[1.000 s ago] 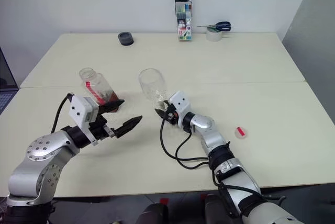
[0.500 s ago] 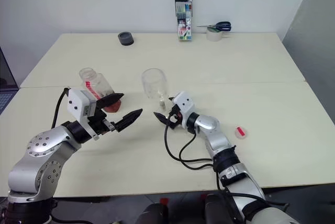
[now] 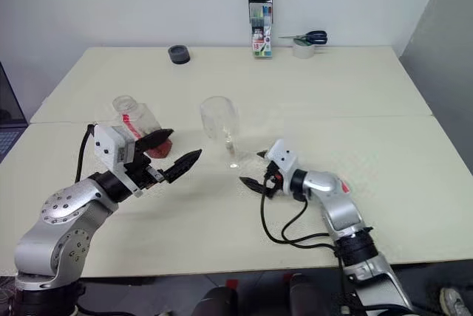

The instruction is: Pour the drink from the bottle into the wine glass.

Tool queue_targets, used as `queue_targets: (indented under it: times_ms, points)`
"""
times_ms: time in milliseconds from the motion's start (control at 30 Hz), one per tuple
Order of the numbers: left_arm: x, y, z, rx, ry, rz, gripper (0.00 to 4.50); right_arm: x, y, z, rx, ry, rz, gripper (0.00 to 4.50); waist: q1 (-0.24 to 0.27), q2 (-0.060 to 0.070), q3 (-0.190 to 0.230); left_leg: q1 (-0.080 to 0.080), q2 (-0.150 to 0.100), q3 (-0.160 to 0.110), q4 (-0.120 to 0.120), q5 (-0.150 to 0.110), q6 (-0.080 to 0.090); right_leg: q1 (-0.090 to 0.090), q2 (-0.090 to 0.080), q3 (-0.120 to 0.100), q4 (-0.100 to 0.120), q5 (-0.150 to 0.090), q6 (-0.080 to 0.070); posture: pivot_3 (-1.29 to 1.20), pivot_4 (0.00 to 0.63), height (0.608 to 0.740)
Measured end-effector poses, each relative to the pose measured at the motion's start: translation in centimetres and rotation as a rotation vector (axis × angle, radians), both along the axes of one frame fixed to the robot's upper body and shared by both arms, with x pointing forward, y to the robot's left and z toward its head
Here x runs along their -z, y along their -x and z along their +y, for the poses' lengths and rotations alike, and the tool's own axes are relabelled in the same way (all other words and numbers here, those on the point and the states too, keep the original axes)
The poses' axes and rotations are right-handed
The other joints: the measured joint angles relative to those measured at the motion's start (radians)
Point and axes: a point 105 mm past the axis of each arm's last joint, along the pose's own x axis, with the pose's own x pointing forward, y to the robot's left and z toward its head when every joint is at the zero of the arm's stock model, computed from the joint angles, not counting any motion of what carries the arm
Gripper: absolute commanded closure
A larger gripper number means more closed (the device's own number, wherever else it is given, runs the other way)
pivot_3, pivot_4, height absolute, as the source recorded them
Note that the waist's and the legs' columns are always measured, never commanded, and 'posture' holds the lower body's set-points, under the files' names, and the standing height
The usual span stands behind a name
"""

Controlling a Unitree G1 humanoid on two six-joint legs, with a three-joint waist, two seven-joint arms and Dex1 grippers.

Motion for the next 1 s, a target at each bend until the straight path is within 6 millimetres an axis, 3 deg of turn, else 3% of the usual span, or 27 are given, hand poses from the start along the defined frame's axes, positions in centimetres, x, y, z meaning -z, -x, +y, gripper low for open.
queue_targets:
  times_ms: [300,500,633,833,1000]
  points:
    - [3.9,0.5,2.5,-0.267,0.023,0.021,0.0,-3.8,5.1,-2.8,-0.13,0.073,-0.117,0.03,0.017,-0.001,0.0,-0.001,0.0,-0.001,0.001,-0.002,0.003,0.002,0.0,-0.001,-0.004,0.0,0.0,0.0,0.15,0.74]
    - [5.2,0.2,4.1,-0.412,-0.001,0.025,0.0,-7.0,7.1,-2.3,-0.217,0.012,-0.123,0.03,0.019,-0.001,0.0,0.0,0.0,-0.001,0.0,-0.002,0.003,0.002,0.0,-0.001,-0.004,0.0,0.0,0.0,0.15,0.74]
    - [6.5,-0.3,5.6,-0.469,-0.01,0.071,0.0,-7.3,7.4,-1.9,-0.216,-0.007,-0.099,0.03,0.025,-0.002,0.0,-0.001,0.0,-0.001,0.001,-0.002,0.003,0.002,0.0,-0.002,-0.004,0.0,0.0,0.0,0.15,0.74]
    - [4.7,-2.0,6.3,-0.478,-0.034,0.01,0.0,-7.6,7.0,-1.6,-0.173,-0.033,-0.081,0.03,0.034,-0.002,0.0,-0.001,0.0,-0.001,0.001,-0.002,0.003,0.002,0.0,-0.002,-0.004,0.0,0.0,0.0,0.15,0.74]
    - [4.6,-3.0,6.7,-0.482,-0.029,0.015,0.0,-7.5,6.9,-1.3,-0.169,-0.028,-0.081,0.03,0.034,-0.002,0.0,-0.001,0.0,-0.001,0.001,-0.001,0.003,0.002,0.0,-0.002,-0.005,0.0,0.0,0.0,0.15,0.74]
